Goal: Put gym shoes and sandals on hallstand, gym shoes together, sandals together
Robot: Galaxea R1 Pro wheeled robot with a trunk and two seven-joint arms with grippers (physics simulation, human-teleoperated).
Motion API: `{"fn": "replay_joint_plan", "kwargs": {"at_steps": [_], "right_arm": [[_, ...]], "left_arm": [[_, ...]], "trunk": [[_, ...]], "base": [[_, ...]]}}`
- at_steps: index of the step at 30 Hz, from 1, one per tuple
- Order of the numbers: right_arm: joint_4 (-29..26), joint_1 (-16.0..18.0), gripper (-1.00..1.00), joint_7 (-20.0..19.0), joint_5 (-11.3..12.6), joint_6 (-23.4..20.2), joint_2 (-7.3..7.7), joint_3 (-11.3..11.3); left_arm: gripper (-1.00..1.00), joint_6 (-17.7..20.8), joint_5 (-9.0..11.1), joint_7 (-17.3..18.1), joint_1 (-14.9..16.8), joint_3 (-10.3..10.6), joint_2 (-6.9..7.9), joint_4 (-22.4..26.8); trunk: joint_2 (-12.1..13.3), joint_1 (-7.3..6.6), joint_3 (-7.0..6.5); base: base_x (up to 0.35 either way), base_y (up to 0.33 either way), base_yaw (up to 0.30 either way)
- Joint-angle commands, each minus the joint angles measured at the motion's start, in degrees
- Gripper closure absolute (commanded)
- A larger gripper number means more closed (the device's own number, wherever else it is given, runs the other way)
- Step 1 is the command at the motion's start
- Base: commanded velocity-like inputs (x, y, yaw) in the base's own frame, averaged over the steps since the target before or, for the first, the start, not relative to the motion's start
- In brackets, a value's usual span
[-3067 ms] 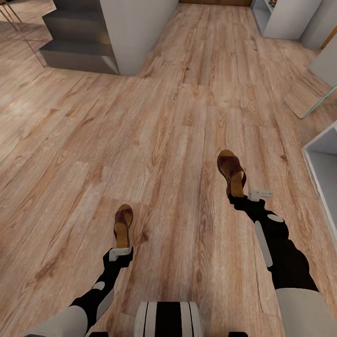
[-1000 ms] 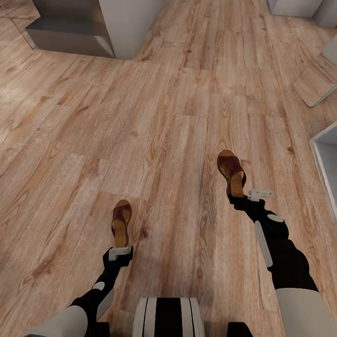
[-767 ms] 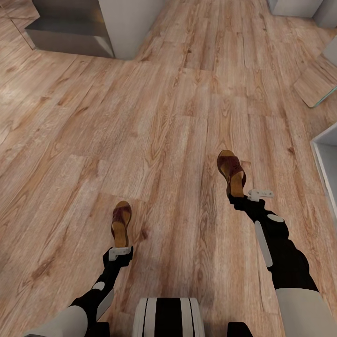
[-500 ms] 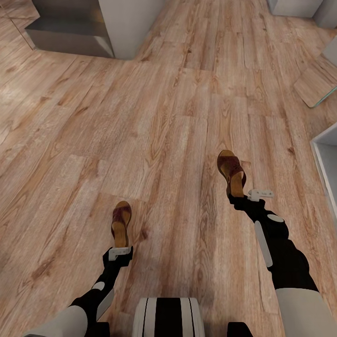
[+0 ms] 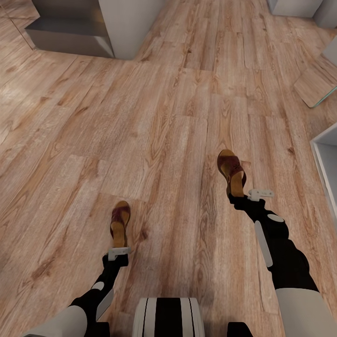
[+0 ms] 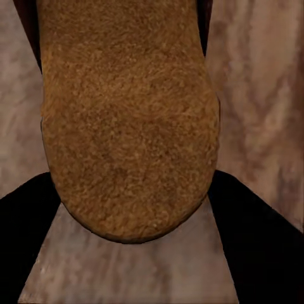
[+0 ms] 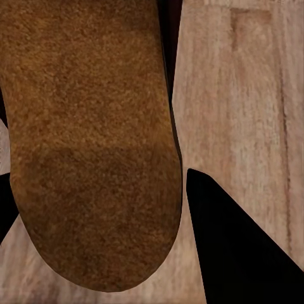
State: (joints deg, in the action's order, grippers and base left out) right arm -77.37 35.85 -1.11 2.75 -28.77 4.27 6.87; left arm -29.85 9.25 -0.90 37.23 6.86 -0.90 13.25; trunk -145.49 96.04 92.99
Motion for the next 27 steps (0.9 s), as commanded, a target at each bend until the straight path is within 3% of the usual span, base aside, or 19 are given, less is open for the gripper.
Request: {"fn": "replay_joint_plan", "kwargs": {"at_steps": [1,25,27], "right_arm": [[-0.2,0.0,1.00,-0.1,0.4,-0.3,0.01,0.1],[-0.3,0.0,1.00,-0.1,0.4,-0.3,0.03,0.1],[-0.3,0.0,1.00,-0.1,0.4,-0.3,0.03,0.1]], "left_arm": [[1.00,-0.2,0.5,-0.2,0.0,0.4,0.02,-0.1],[1.00,-0.2,0.5,-0.2,0.0,0.4,0.02,-0.1],[1.00,-0.2,0.5,-0.2,0.0,0.4,0.02,-0.1]], "trunk": [[0.0,-0.01,0.03],[0.0,-0.01,0.03],[0.0,-0.06,-0.41]], "base": [[0.000,0.000,0.000],[0.000,0.000,0.000],[0.000,0.000,0.000]]}}
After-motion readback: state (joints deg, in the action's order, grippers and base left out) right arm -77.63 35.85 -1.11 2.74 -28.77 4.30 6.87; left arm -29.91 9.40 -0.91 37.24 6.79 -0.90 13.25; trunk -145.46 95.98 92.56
